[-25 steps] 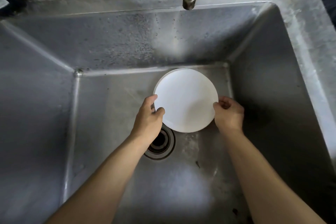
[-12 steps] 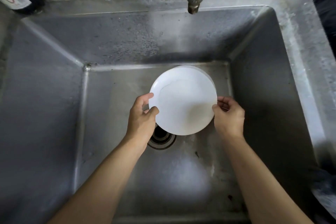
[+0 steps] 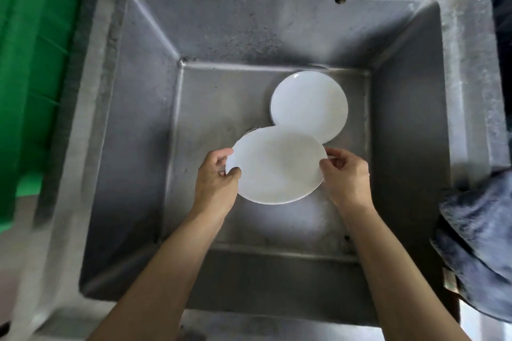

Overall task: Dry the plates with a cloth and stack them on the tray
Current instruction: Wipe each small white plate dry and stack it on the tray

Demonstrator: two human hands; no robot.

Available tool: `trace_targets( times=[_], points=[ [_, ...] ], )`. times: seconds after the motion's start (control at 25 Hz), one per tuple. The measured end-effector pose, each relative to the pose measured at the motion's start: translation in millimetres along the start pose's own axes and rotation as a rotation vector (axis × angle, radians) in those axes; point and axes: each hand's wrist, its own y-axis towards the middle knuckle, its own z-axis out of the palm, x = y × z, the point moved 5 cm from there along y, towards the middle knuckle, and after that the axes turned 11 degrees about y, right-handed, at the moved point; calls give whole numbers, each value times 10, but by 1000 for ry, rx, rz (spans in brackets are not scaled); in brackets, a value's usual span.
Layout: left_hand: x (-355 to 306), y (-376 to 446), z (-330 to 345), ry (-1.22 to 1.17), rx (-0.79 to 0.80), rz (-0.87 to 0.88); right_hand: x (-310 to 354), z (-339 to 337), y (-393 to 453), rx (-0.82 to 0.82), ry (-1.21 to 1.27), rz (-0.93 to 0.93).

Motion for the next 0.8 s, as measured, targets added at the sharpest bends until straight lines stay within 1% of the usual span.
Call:
trace_targets(
  times=[0.12, 0.24, 0.44, 0.68, 0.8],
  points=[
    [140, -128, -124, 33, 2, -62, 91, 27, -162, 24, -97, 13],
    [214, -172, -155, 39, 19, -92, 169, 26, -257, 15, -137, 86],
    [239, -153, -139, 56, 56, -113, 156, -2, -301, 29, -125, 206],
    [173, -165, -120, 60, 34, -125, 39, -34, -322, 74, -158, 274],
    [143, -164, -112, 68, 32, -136, -24, -65, -356, 91, -128, 303]
  ],
)
